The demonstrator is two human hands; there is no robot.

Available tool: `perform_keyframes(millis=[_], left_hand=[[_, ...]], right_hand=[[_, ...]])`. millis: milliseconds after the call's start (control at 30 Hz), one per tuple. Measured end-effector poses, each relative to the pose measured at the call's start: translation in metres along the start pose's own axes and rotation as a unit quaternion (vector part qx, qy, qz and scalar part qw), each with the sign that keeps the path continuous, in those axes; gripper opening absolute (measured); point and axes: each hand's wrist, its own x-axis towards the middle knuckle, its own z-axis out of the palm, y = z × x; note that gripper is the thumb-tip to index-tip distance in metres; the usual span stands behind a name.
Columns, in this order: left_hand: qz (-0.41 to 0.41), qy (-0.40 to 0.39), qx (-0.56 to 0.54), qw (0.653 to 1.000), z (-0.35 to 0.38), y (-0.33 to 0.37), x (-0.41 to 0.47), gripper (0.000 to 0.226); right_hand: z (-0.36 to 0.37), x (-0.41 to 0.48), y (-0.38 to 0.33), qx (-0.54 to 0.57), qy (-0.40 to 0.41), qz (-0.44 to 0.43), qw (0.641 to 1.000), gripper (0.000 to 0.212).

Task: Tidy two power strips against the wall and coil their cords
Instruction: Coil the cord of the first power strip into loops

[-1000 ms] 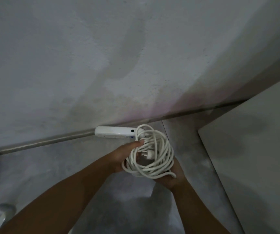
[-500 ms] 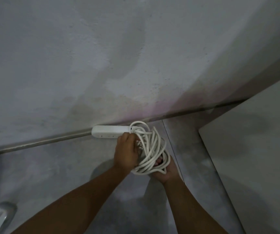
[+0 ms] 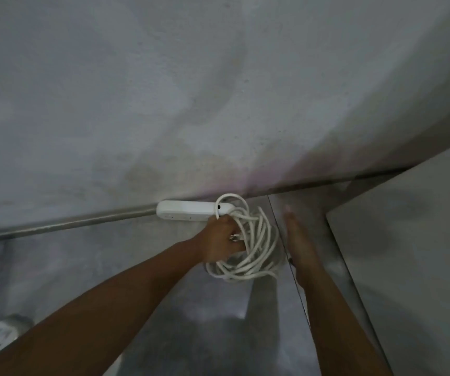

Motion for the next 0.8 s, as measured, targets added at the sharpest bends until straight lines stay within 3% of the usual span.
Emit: perform_keyframes(millis=[67, 133, 267, 367, 467, 533, 600, 667, 733, 800], left_hand=[[0.002, -0.006, -0.031, 0.999, 0.002, 0.006, 0.004, 0.022], [0.015, 0.001, -0.022, 1.0, 0.005, 0.009, 0.005, 0.028], [0.016, -0.034, -0.001, 0.999, 0.001, 0.008, 0.002, 0.029], [0.033, 0.006, -0.029, 0.999, -0.001, 0.01, -0.009, 0.035], [0.059, 0.058, 0.018, 0.996, -0.003, 0.013, -0.026, 0.036], [0.099, 0.108, 0.165, 0.975, -0.005, 0.016, -0.034, 0.037], [0.131, 0.139, 0.324, 0.927, -0.011, 0.018, -0.032, 0.043], [0.158, 0.133, 0.374, 0.904, -0.016, 0.019, -0.029, 0.039], [0.148, 0.103, 0.333, 0.925, -0.021, 0.025, -0.027, 0.034], [0.081, 0.105, 0.255, 0.958, -0.028, 0.03, -0.026, 0.034]], right_hand=[[0.017, -0.008, -0.009, -0.13, -0.047, -0.073, 0.988, 0.116], [0.03, -0.011, -0.004, -0.17, -0.053, -0.073, 0.981, 0.124], [0.023, 0.001, 0.014, -0.178, 0.017, -0.118, 0.977, 0.06], [0.015, 0.008, 0.018, -0.172, 0.038, -0.129, 0.976, 0.056], [0.015, 0.011, 0.025, -0.149, 0.04, -0.134, 0.979, 0.041], [0.015, 0.012, 0.032, -0.145, 0.033, -0.144, 0.978, 0.032], [0.015, 0.013, 0.036, -0.139, 0.025, -0.138, 0.98, 0.037], [0.016, 0.013, 0.036, -0.148, 0.02, -0.132, 0.98, 0.047], [0.016, 0.013, 0.039, -0.16, 0.019, -0.138, 0.977, 0.042], [0.014, 0.012, 0.045, -0.153, 0.033, -0.14, 0.978, 0.031]])
